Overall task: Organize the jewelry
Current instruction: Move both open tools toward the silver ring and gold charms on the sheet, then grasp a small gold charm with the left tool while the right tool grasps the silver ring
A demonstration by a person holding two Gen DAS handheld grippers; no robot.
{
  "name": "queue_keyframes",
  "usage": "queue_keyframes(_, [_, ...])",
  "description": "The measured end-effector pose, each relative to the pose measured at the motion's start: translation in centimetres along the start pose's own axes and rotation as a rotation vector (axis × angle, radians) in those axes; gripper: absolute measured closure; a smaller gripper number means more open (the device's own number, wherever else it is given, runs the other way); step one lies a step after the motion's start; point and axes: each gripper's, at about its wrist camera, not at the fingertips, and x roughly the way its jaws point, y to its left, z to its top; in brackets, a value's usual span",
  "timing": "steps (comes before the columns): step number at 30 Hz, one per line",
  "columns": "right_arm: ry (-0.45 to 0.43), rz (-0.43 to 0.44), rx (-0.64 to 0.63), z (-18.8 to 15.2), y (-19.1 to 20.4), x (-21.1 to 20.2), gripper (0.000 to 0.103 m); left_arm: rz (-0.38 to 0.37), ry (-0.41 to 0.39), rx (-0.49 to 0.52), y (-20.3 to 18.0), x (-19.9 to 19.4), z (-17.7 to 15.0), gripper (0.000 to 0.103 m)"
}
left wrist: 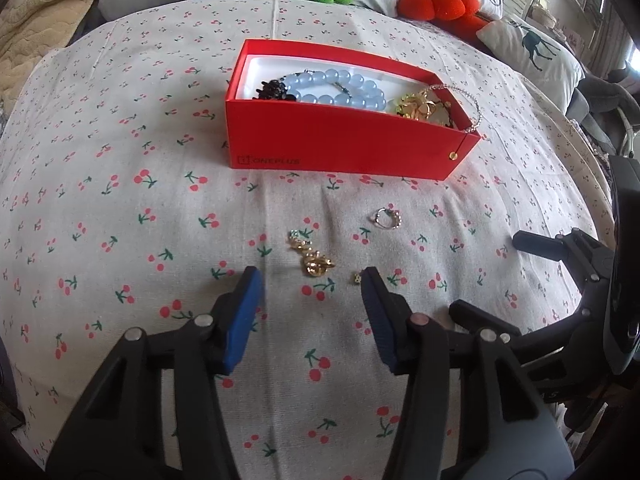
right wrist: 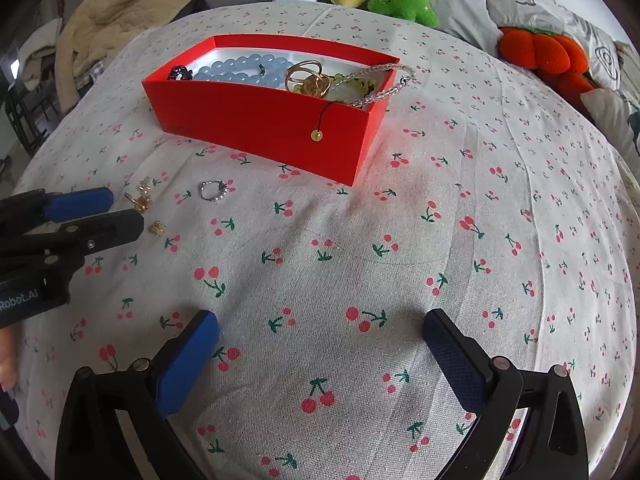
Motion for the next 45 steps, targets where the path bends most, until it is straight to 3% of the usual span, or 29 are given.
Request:
queue_keyframes(8, [0.016, 0.0, 0.001, 0.1, 0.1, 0.0, 0.0, 0.02, -0.004, 0.019, -0.5, 0.6, 0.4, 0.067])
queue_keyframes(10, [0.023, 0.0, 0.002, 0.3, 0.0, 0.1, 0.0, 0.029, -0.002, 0.031, -0.5, 0.6, 0.4, 0.08])
queue_keyframes(12, [0.027, 0.0, 0.007, 0.5, 0.0, 0.1, 0.0, 0.026, 0.004, 0.035, -0.3, 0.6, 0.3, 0.086])
queue_keyframes(24, [-0.024, 0.046, 0.082, 3.2, 0.5, -0.6, 0.004, 0.016, 0.032, 0.017, 1.9, -0.9, 0.1, 0.086])
queue_keyframes(32, [-0.004, 0.09, 0.119, 4.7, 2.1, 0.6, 0.03, 0.027, 0.064, -0.028, 4.1, -1.5, 0.0, 0.086])
queue_keyframes(39, [-0.009, 0.044, 0.09, 5.6, 4.3, 1.8, 0.044, 0.011, 0.069, -0.039, 4.8, -2.1, 0.0, 0.086])
queue_keyframes(45, [-0.022, 0.051, 0.092, 6.0, 4.9, 2.1, 0.065, -0.003, 0.071, -0.041, 5.1, -2.4, 0.0, 0.086])
